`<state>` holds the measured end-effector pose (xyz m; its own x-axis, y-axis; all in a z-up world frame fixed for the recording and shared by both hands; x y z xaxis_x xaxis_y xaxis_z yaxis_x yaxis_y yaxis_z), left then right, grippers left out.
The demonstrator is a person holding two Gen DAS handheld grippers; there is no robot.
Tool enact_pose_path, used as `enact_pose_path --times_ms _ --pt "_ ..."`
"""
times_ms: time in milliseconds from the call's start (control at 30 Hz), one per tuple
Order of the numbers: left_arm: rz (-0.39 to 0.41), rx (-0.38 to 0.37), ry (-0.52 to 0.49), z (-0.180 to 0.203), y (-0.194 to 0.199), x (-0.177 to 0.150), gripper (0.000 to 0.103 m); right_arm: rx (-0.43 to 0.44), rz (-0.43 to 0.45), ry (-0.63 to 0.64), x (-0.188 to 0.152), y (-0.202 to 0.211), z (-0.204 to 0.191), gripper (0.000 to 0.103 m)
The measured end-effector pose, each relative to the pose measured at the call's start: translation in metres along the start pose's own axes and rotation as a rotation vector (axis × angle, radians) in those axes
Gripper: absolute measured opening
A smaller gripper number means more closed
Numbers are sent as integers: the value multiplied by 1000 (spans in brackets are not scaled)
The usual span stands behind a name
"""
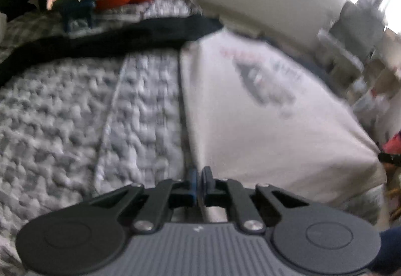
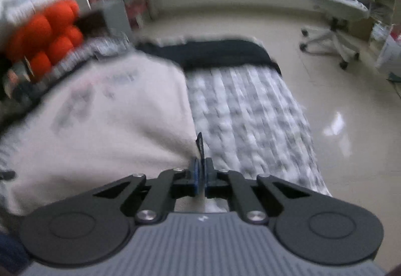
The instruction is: Fold clothes
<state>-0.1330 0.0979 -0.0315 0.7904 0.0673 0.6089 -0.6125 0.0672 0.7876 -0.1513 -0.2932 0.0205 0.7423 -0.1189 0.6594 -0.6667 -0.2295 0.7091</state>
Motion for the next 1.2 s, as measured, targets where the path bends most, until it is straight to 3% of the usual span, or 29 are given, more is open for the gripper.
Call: enact_pose_path --times_ms 67,167,233,267,433,500,533,567,600,667,767,933,1133,1200 --pt "-3 -2 5 0 1 0 5 -23 -48 -48 -12 -18 12 3" --pt "-10 -14 16 -3 3 1 5 -2 -42 -94 -15 -24 15 6" --pt "-19 -23 26 -7 5 1 7 -3 -40 -92 -15 -26 13 10" --pt "-22 -29 38 -10 6 0 9 -4 -35 -96 -15 -24 15 17" --pt "-20 -64 53 -13 15 -5 33 44 -40 -112 -20 -15 15 38" --pt "-36 -72 38 -10 13 -9 31 68 -45 -117 -22 -12 15 38" --pt "-45 -66 32 -8 11 -10 22 81 -48 -119 -23 -10 14 37" --pt "-54 -68 28 -6 12 -10 6 93 -51 -122 -25 -9 14 22" --pt "-69 -88 38 -5 14 -8 4 106 -54 -124 -26 -7 14 10" --pt "-69 -132 70 -5 23 -2 4 142 -38 -162 -22 -1 13 9" --pt "-74 -133 79 -8 26 1 4 168 -19 -190 -12 8 13 9" --pt "-134 -114 110 -15 16 -11 4 103 -136 -183 -31 -16 18 9" --pt "-83 -148 152 -18 33 1 6 192 -16 -208 -15 8 15 9" --pt "-122 -141 146 -19 26 -6 18 162 -26 -200 -17 2 16 13"
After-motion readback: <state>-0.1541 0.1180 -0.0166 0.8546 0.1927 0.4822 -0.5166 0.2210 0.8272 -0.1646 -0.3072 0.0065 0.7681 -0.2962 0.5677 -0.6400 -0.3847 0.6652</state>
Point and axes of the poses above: each gripper's, at about its wrist camera, not at the fingertips, and y roughly against the way its jaws point, z to its right, x to its top, the point moved 6 cm from there along -y, roughly the way its jaws point, and after that the axes turned 12 degrees about x, right-handed, at the moved point
